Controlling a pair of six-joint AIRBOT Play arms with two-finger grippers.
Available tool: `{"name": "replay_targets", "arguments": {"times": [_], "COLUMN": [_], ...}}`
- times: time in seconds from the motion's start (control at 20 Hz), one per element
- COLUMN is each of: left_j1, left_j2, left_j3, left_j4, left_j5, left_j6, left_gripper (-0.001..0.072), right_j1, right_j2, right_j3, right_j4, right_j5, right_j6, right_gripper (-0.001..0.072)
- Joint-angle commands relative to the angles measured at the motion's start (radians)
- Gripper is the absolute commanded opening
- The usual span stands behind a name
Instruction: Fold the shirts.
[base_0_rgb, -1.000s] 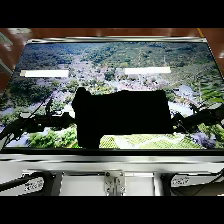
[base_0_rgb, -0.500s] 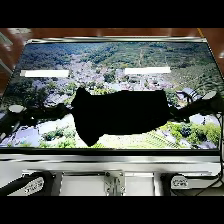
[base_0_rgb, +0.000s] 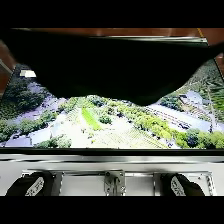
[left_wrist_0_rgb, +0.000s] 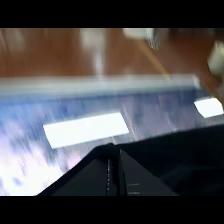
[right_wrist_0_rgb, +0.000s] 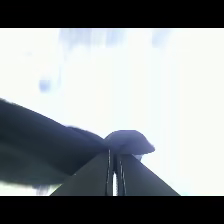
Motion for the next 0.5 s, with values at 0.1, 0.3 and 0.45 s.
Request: {"name": "replay_targets", "arguments": {"times": [0.1,0.3,0.45], "left_j1": [0.0,0.0,0.0], "left_j2": [0.227,0.345,0.373], "left_j3": [0.287,0.287,0.287], "left_j4": [0.182,0.283,0.332], "left_j5": [0.059,-0.018,-0.119], "left_j6": [-0.153,-0.267,-0.276], "left_gripper": [0.004,0.004,0.004], "right_j1": [0.0,0.0,0.0], "right_j2": [0.365,0.489,0.526], "right_j3": [0.083,0.083,0.083], "right_j4": [-0.028,-0.177,-0.282], "right_j5": [-0.265,-0.184,-0.112], "right_j6": [0.034,0.167,0.196], "right_gripper": [0.0066,0.0066,0.0066]}}
